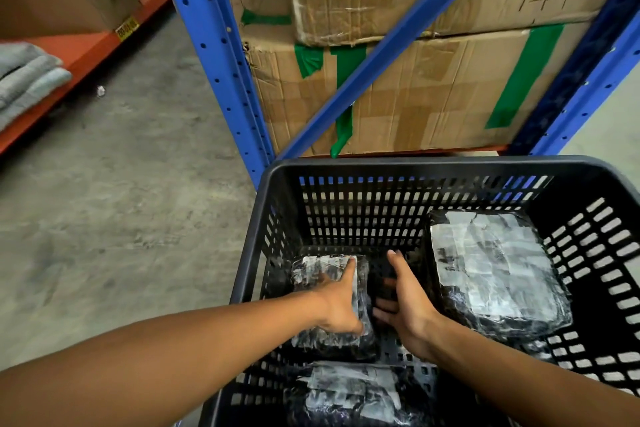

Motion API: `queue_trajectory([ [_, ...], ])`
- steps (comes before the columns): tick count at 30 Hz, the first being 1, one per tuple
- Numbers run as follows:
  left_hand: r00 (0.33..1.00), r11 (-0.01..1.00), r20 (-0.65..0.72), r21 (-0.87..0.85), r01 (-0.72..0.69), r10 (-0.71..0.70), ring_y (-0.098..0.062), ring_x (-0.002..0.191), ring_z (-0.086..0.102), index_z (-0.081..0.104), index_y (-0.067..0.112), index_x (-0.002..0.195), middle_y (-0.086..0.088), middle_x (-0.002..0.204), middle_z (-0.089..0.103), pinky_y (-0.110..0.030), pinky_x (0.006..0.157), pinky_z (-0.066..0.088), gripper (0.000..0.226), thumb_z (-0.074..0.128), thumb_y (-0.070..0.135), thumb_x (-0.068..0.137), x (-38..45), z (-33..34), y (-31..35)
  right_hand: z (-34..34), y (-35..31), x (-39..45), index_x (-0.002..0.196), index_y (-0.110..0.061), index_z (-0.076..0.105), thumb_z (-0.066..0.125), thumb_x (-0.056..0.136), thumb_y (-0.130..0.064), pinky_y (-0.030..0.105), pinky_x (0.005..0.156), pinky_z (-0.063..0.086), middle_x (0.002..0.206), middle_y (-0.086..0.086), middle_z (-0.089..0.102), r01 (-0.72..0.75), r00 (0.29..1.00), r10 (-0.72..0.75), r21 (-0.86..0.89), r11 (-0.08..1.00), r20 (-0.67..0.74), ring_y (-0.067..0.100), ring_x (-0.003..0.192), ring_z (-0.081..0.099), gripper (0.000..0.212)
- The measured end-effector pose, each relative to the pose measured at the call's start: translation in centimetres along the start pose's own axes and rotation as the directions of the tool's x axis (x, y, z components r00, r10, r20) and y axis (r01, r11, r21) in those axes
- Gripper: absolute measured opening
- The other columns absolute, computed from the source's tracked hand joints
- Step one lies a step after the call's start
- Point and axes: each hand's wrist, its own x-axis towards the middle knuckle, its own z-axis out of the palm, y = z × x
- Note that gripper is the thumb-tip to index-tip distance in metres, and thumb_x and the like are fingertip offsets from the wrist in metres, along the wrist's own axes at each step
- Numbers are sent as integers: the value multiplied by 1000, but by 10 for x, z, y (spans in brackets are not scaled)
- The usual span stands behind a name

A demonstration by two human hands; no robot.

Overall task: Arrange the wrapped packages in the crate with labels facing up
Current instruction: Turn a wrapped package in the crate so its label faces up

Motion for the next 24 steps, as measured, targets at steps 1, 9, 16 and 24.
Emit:
queue_trajectory([
  [1,1000,1000,-4,-7,6,-6,-34,143,41,-30,38,152,-18,167,-14,-36,108,43,120,73,26,90,-1,0,0,-2,-1,1,152,-34,31,39,90,-68,46,106,42,154,7,38,-35,999,35,8,999,12,33,123,50,71],
  [9,998,998,-44,-56,37,-40,-48,152,8,-42,48,140,-26,161,-29,-55,121,24,137,81,43,80,-10,11,7,-4,-8,6,145,-29,44,34,89,-71,48,105,32,110,11,59,-3,996,-1,37,999,90,27,109,51,70],
  [16,930,984,-361,-177,0,-65,-35,111,64,-24,59,146,-22,159,14,-42,90,58,122,73,15,86,-14,1,-5,13,-30,-5,152,-43,20,27,97,-63,53,108,36,122,19,66,170,974,-189,151,974,125,40,103,70,59],
  [24,913,791,-407,-564,-237,-16,-23,84,71,0,61,151,-2,149,49,-33,68,60,103,64,9,89,-15,-14,-3,-2,-1,-1,155,-39,17,37,101,-48,32,110,28,158,-4,36,168,979,-122,-299,939,165,14,135,40,58],
])
